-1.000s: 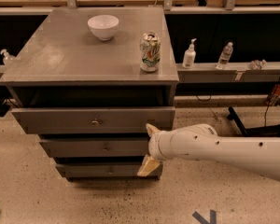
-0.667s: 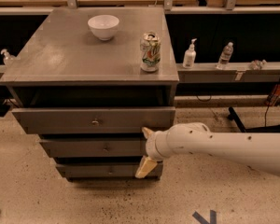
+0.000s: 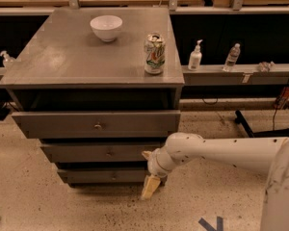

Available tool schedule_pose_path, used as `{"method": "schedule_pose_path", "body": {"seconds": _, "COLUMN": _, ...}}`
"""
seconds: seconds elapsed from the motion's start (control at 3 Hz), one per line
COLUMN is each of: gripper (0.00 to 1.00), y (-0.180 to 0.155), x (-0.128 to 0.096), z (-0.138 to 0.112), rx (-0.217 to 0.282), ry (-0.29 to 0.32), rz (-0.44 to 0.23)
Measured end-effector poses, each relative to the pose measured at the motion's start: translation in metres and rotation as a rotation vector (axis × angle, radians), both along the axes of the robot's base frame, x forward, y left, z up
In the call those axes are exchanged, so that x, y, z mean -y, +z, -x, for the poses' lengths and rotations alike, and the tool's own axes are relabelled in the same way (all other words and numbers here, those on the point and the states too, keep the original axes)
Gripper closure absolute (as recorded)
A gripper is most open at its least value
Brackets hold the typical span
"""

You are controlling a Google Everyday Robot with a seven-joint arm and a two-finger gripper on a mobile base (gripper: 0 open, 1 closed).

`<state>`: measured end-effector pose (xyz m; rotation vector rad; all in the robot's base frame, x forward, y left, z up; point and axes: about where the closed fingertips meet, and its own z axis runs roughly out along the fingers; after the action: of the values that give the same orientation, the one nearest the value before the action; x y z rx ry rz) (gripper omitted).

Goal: Open middle drawer

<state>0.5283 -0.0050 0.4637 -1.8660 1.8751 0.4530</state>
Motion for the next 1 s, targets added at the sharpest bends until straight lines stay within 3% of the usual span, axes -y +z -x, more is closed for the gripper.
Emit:
{"method": "schedule_pose_path", "body": {"seconds": 0.33, "gripper": 0.00, "y": -0.015, "x": -0.008, "z": -0.003, "rx": 0.012, "ry": 0.005, "rz": 0.020}}
{"method": "schedule_pose_path", "body": {"seconds": 1.0, "gripper": 0.00, "y": -0.025, "x": -0.008, "z": -0.034, "rx": 0.138, "ry": 0.004, "rz": 0.165}}
